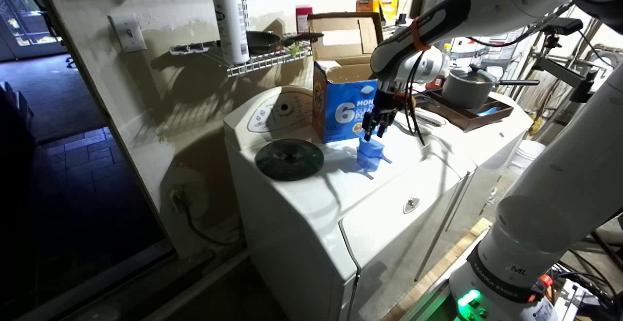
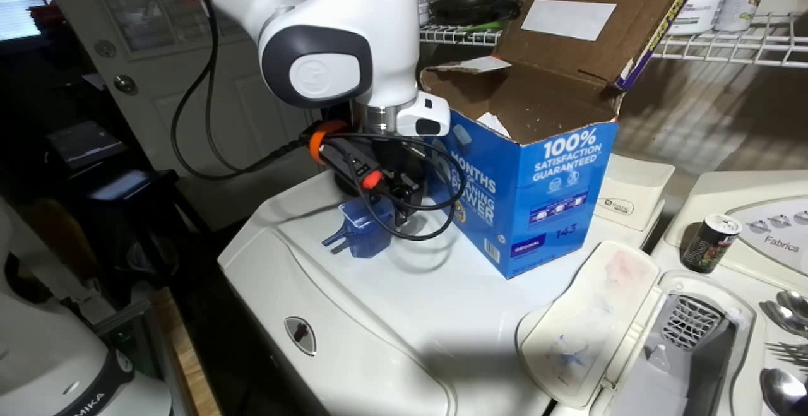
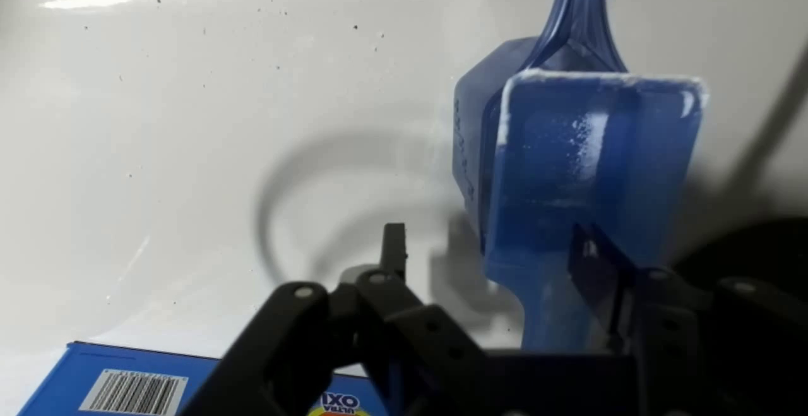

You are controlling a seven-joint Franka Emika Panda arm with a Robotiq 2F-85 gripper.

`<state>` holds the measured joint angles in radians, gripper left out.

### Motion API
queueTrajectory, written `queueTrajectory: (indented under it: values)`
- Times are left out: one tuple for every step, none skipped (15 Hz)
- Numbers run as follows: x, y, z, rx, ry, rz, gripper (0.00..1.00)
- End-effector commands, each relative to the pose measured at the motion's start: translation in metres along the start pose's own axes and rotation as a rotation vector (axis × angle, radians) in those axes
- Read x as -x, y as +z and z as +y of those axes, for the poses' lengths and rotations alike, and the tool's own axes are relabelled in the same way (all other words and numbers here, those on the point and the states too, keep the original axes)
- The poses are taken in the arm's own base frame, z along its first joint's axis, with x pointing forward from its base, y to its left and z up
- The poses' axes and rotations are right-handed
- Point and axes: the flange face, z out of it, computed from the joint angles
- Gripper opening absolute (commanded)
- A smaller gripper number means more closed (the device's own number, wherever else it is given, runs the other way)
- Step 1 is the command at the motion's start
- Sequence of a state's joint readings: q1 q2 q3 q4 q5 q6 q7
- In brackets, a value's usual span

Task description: Unstack the scoops, then turn the right scoop to the right and stack the scoops together

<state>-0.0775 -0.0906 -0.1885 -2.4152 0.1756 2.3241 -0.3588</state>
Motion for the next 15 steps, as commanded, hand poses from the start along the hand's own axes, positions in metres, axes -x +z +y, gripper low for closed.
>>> queueTrajectory:
  values:
    - [-0.011,0.005,0.002,-0.042,-0.006,0.000,0.38]
    - [-0.012,0.006,0.001,-0.049,-0.002,-0.002,0.31]
    - [-0.012,0.007,0.001,-0.050,0.001,-0.004,0.23]
    - [-0.013,0.007,0.001,-0.054,0.005,-0.005,0.17]
    - [-0.013,0.006,0.000,-0.054,0.006,-0.004,0.09]
    - [-0.013,0.006,0.000,-0.055,0.007,-0.004,0.03]
    - [-0.013,0.004,-0.001,-0.055,0.009,-0.003,0.01]
    - [-0.013,0.002,-0.001,-0.050,0.009,-0.001,0.00]
    - [-0.014,-0.001,-0.002,-0.049,0.009,0.003,0.01]
    - [-0.014,-0.003,-0.003,-0.044,0.007,0.006,0.03]
    - [-0.014,-0.005,-0.004,-0.041,0.006,0.006,0.03]
    - [-0.014,-0.006,-0.005,-0.041,0.005,0.008,0.03]
    - [-0.014,-0.007,-0.005,-0.040,0.003,0.009,0.03]
    - [-0.014,-0.008,-0.006,-0.040,0.000,0.012,0.02]
    - [-0.014,-0.008,-0.007,-0.047,0.001,0.012,0.02]
